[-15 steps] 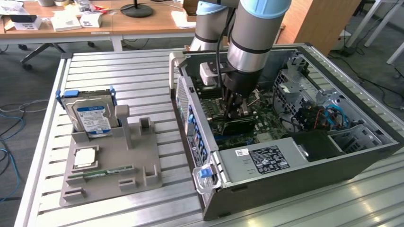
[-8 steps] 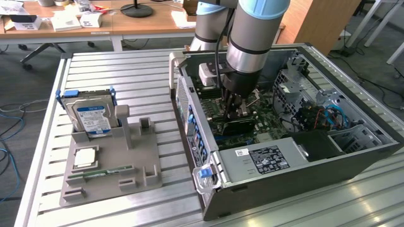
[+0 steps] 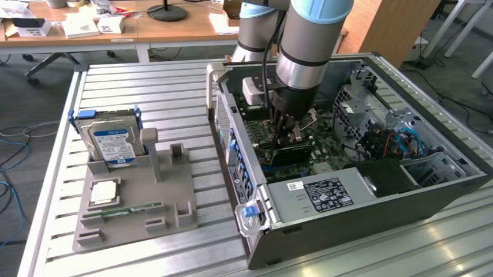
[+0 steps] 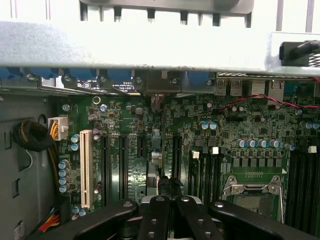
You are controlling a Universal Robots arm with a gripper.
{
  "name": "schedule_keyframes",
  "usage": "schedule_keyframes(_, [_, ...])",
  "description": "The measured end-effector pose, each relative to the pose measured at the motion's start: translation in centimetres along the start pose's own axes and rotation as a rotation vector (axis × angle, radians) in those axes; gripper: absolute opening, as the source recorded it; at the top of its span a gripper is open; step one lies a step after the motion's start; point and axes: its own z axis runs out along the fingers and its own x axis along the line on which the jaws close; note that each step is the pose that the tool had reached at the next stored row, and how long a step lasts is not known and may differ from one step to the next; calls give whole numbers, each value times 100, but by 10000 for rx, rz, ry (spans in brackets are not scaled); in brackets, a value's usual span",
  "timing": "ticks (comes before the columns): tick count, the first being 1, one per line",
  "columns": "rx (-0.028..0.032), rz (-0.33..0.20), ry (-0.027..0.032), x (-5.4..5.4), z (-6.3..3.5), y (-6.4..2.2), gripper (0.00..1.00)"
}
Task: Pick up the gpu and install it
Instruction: 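Press down on the gpu until it lock into place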
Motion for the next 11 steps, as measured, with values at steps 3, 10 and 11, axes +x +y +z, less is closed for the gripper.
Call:
schedule_keyframes(3, [0, 0, -1, 0, -1, 0, 11])
schedule_keyframes(10, [-1, -1, 4, 1, 0, 2, 11])
schedule_keyframes(11, [-1, -1, 2, 1, 1, 2, 11])
